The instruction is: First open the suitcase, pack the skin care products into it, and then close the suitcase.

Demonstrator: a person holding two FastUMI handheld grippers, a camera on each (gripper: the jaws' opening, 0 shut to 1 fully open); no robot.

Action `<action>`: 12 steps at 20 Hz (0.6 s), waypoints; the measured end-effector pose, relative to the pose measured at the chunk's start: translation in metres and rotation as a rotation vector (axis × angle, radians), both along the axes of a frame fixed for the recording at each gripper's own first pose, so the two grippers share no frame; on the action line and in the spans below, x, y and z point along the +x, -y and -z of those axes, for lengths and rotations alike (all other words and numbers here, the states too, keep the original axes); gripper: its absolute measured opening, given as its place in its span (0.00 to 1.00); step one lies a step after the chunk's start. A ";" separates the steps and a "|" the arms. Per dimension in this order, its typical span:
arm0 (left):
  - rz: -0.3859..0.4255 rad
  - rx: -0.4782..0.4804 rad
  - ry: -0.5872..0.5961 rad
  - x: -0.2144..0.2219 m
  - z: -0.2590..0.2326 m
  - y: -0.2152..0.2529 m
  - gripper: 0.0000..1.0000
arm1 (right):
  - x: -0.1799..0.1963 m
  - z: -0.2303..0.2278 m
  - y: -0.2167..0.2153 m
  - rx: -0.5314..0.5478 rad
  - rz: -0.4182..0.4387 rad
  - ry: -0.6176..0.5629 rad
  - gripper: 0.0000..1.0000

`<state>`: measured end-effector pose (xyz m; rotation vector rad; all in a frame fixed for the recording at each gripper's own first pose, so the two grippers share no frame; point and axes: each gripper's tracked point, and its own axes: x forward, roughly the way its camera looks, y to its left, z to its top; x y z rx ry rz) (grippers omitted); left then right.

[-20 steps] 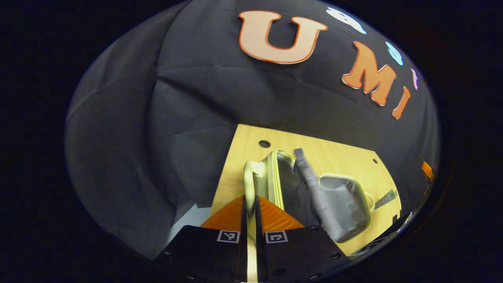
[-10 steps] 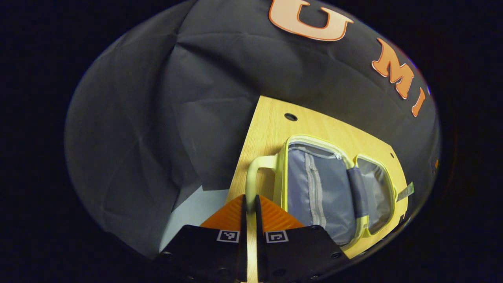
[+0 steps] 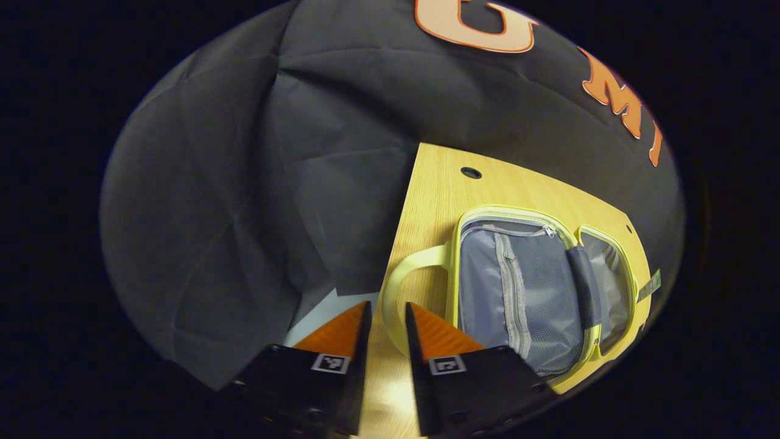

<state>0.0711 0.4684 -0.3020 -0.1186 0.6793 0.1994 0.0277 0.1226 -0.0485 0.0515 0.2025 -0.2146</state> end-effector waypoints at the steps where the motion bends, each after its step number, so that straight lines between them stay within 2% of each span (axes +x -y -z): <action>1: 0.001 0.015 0.012 -0.001 -0.008 0.001 0.49 | -0.001 0.001 0.002 0.001 0.001 0.001 0.95; 4: -0.008 0.063 0.063 -0.004 -0.034 0.008 0.98 | 0.000 0.004 0.005 -0.009 -0.002 0.000 0.95; 9: -0.054 0.182 0.240 -0.007 -0.115 0.040 0.98 | -0.001 0.008 0.013 -0.029 -0.025 0.001 0.95; 12: -0.046 0.194 0.323 -0.013 -0.163 0.084 0.98 | -0.003 0.008 0.027 -0.049 -0.043 0.008 0.95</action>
